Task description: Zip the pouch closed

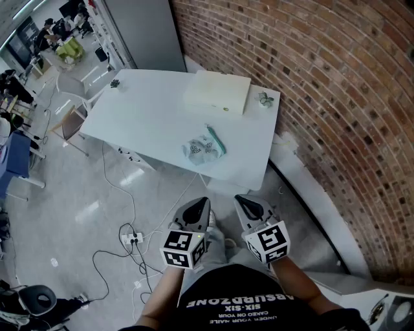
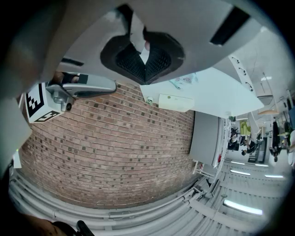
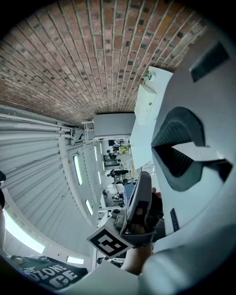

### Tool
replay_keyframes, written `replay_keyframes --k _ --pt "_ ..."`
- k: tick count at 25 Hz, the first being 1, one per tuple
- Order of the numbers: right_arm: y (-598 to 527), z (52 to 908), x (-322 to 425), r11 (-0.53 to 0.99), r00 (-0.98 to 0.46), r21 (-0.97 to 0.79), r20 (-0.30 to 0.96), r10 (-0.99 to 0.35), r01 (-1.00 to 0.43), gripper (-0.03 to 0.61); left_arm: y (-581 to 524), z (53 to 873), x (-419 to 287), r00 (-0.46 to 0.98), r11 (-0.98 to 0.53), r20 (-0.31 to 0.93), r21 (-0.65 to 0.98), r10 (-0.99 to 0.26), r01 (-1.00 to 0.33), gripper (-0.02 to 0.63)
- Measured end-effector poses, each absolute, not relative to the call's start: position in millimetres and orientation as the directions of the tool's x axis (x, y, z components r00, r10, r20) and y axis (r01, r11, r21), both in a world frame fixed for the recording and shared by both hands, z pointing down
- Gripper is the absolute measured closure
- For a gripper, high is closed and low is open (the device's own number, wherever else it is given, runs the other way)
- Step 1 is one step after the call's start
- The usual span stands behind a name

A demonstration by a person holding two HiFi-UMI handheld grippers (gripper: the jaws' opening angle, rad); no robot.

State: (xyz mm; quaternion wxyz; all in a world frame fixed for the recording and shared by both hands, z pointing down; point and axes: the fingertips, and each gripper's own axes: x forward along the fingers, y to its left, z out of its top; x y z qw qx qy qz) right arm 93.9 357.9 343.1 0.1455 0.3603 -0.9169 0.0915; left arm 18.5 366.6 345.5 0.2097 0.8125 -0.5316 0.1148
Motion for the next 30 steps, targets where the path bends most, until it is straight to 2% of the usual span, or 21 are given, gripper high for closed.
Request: replay_keyframes --k 6,12,13,16,19,22,30 --pt "320.8 342.7 80.3 0.703 -0.674 -0.015 0.303 -0.674 -0.711 0.58 336.8 349.0 1.3 0.413 -0.367 0.402 0.19 -0.817 -0.911 0.607" --pt "283.9 346.6 67.6 0.722 -0.684 -0.013 0.329 -0.65 -0.692 0.577 295.3 344.4 -11.9 0.44 -0.405 0.394 0.174 -0.807 -0.898 0.606" --pt "276.9 348.4 65.0 0.721 -0.683 -0.015 0.334 -0.649 -0.693 0.572 287.7 344.4 -14.6 0.447 -0.411 0.394 0.176 -0.803 -0.894 0.606" --pt "258.8 351.6 55.9 0.724 -0.683 -0.024 0.354 -0.639 -0.69 0.504 267.1 347.4 -24.0 0.462 -0.428 0.407 0.178 -0.788 -0.886 0.601" --pt "241.6 353.9 49.9 0.721 -0.676 -0.02 0.367 -0.639 -0.693 0.493 247.1 349.6 -31.4 0.484 -0.447 0.411 0.19 -0.772 -0.874 0.526" --pt "223.6 356.1 44.6 0.715 -0.668 -0.017 0.373 -0.644 -0.699 0.491 229.8 355.3 -39.5 0.506 -0.452 0.427 0.229 -0.749 -0.862 0.483" --pt "185.9 366.4 26.0 0.702 -0.644 -0.012 0.411 -0.645 -0.712 0.491 187.7 368.7 -65.0 0.521 -0.484 0.462 0.207 -0.718 -0.85 0.46"
